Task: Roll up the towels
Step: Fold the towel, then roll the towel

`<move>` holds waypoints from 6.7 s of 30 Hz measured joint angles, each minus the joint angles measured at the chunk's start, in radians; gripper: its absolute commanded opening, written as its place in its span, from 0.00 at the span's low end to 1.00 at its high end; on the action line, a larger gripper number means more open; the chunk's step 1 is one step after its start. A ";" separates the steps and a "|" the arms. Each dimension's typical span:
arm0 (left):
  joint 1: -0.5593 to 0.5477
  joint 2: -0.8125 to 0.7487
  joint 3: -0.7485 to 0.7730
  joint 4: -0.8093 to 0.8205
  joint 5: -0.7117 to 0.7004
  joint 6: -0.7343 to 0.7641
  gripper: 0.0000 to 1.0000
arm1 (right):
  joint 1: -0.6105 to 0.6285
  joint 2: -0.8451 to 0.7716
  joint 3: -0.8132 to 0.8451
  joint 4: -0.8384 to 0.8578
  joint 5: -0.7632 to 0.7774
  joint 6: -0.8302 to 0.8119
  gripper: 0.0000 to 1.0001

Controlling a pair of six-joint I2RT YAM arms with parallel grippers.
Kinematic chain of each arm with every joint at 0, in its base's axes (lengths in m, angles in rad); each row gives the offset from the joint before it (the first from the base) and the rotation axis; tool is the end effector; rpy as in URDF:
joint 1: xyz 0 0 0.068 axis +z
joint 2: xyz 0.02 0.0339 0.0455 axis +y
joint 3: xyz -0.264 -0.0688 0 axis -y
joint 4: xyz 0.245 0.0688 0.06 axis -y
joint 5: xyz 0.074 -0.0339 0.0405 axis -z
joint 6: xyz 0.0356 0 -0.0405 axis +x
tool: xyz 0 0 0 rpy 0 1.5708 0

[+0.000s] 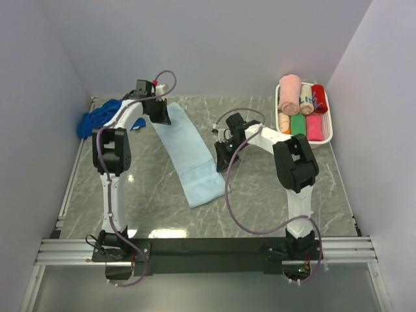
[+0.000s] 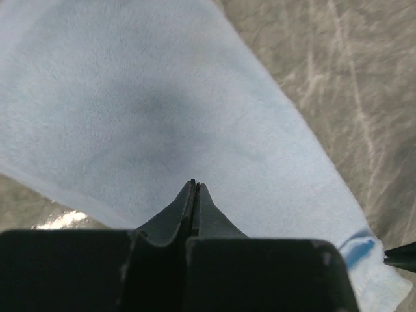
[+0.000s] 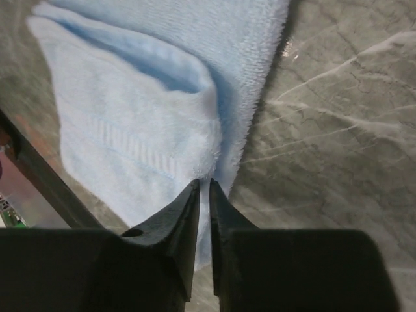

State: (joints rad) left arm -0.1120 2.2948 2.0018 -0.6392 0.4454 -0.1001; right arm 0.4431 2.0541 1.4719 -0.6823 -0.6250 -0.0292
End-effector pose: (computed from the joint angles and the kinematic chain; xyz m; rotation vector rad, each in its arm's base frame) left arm 0.5051 -0.0722 0.2127 0.2004 2.4789 -0.6453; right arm 0.3627 0.1952 0.1646 -0.7947 2.7025 0.9788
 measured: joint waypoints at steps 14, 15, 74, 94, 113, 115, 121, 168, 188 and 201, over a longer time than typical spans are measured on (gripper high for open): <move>-0.069 0.246 0.222 -0.002 0.005 -0.017 0.09 | 0.098 0.043 -0.047 0.056 -0.039 0.115 0.05; -0.079 0.267 0.254 0.006 0.013 -0.017 0.14 | 0.103 0.046 -0.051 0.065 -0.049 0.126 0.03; -0.599 -1.092 -1.512 0.400 -0.167 0.975 0.53 | 0.166 0.194 0.164 0.016 -0.126 0.077 0.20; -0.606 -0.990 -1.314 0.094 -0.026 0.989 0.01 | 0.188 0.128 0.086 -0.063 -0.102 -0.006 0.19; -0.357 -0.510 -0.723 -0.265 0.232 0.934 0.08 | -0.079 0.064 0.258 -0.224 -0.104 -0.072 0.50; -0.322 -0.449 -0.661 -0.282 0.246 0.934 0.09 | -0.091 0.054 0.256 -0.228 -0.110 -0.077 0.50; -0.281 -0.349 -0.583 -0.300 0.251 0.932 0.15 | -0.084 0.039 0.238 -0.225 -0.166 -0.074 0.48; -0.469 -0.817 -1.196 0.325 -0.082 0.891 0.75 | 0.065 0.142 0.121 -0.081 -0.123 0.020 0.24; -0.417 -0.483 -0.843 -0.012 0.047 0.999 0.06 | -0.055 -0.023 -0.043 0.016 -0.059 -0.007 0.65; -0.291 -0.137 -0.443 -0.468 0.320 0.970 0.10 | -0.161 -0.753 -0.357 0.140 0.039 -0.264 0.34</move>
State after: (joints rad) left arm -0.4034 2.1578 1.5593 -1.1069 0.7654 0.8696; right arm 0.2817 1.3014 1.1145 -0.5426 -0.5858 -0.2932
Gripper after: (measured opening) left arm 0.179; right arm 0.355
